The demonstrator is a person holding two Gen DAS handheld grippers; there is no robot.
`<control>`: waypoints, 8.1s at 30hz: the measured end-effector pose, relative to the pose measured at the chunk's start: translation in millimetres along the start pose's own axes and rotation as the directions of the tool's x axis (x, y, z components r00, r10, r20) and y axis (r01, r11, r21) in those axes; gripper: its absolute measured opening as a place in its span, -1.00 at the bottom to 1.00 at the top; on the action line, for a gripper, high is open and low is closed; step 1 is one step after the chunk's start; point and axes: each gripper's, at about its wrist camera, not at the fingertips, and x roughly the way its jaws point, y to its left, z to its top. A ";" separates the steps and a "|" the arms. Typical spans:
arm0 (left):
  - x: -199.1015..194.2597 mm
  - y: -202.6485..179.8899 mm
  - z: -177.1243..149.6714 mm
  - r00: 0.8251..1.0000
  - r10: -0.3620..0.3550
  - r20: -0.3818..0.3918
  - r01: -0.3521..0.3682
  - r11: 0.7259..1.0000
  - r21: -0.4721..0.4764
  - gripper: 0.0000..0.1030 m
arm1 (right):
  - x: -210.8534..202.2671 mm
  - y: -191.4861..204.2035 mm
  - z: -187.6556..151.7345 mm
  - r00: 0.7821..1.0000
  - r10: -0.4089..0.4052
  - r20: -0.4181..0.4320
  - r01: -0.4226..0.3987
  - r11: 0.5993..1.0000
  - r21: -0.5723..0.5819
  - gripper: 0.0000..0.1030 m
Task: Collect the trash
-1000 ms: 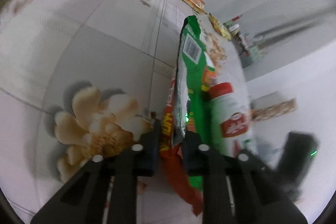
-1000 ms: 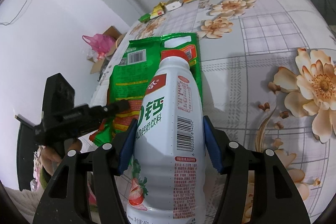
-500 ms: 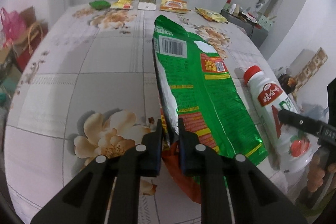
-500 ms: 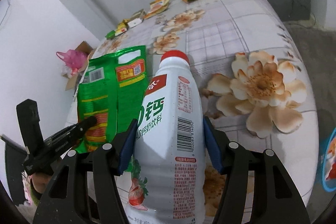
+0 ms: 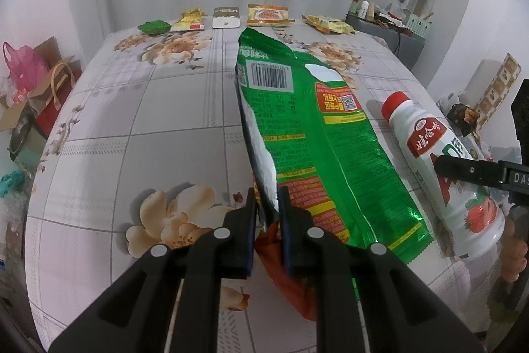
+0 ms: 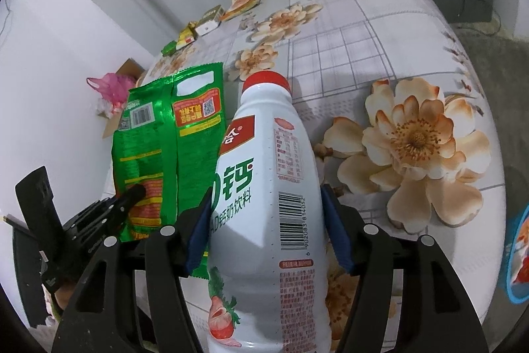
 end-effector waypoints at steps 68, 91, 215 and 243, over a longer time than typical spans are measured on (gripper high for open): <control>129.3 -528.9 -37.3 0.710 -0.504 -0.492 0.636 0.758 0.142 -0.68 | -284.6 -334.8 -237.2 0.790 -0.412 0.455 -0.127 0.615 0.778 0.07; 18.9 -421.2 -12.6 0.868 -0.429 -0.250 0.493 0.800 0.341 0.53 | -171.6 -434.9 -200.4 0.859 -0.501 0.106 0.188 0.502 0.844 0.53; -89.1 -153.3 -88.4 0.994 0.108 0.015 -0.109 0.990 0.094 0.89 | -188.1 -39.0 -192.9 0.694 -0.687 0.215 0.642 0.726 0.248 0.84; -89.1 -155.0 -88.5 0.994 0.111 0.012 -0.112 0.989 0.097 0.89 | -189.0 -38.2 -192.8 0.694 -0.687 0.215 0.640 0.726 0.251 0.84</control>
